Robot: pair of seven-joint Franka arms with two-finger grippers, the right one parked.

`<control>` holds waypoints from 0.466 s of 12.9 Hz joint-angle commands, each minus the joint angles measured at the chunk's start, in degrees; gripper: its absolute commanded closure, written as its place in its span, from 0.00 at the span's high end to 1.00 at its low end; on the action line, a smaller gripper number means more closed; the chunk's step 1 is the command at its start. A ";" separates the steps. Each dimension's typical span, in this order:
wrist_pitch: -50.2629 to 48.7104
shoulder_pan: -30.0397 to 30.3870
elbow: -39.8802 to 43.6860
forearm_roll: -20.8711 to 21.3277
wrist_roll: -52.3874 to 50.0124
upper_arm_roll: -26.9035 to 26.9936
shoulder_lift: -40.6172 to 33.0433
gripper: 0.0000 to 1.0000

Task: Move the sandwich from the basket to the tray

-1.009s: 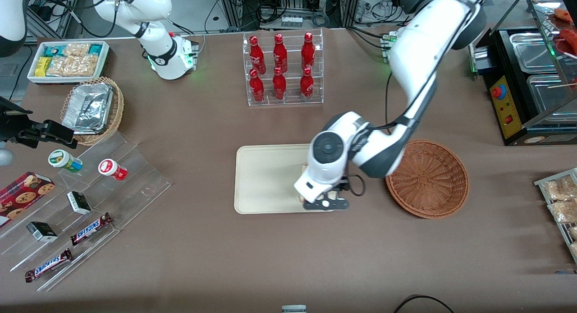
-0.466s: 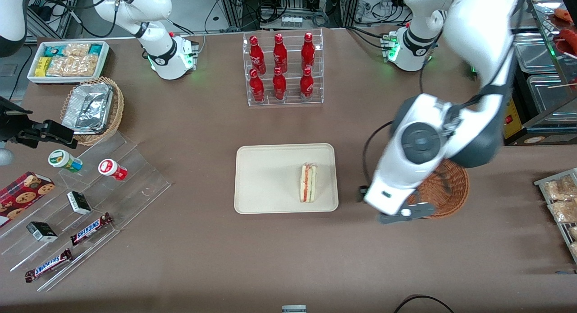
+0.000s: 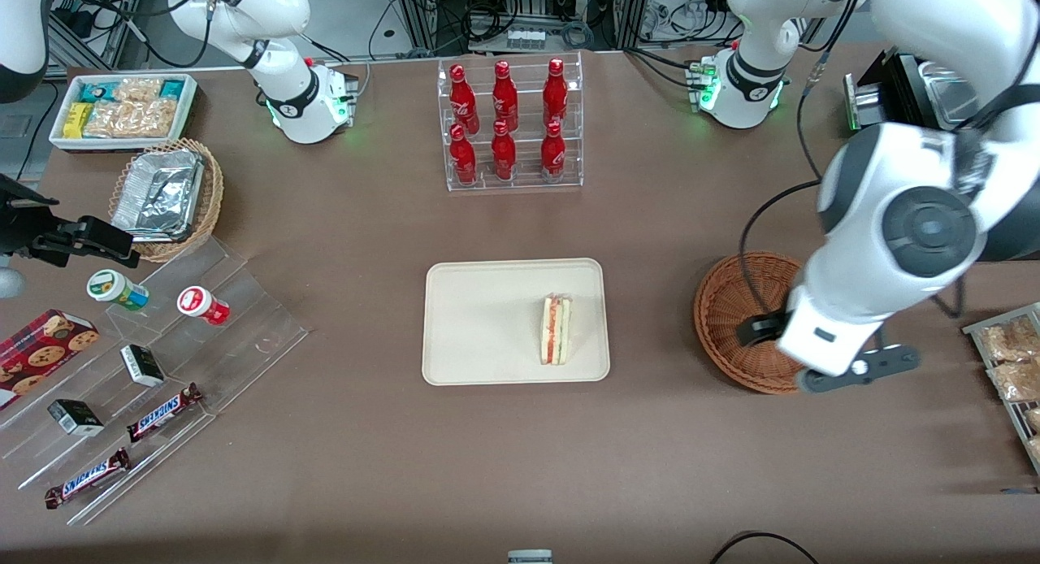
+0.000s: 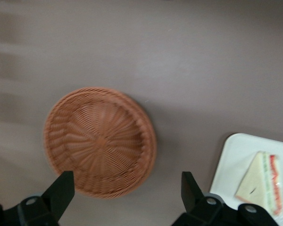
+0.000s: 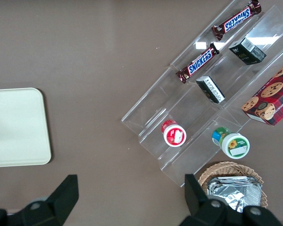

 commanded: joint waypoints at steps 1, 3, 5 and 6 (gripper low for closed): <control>-4.36 2.47 -2.77 -3.66 5.95 1.77 -5.85 1.00; -6.99 0.12 -5.23 -9.27 11.14 9.74 -10.94 1.00; -10.94 -1.38 -5.86 -11.32 16.41 14.77 -14.20 1.00; -13.13 -1.48 -5.86 -11.32 18.70 15.84 -15.61 1.00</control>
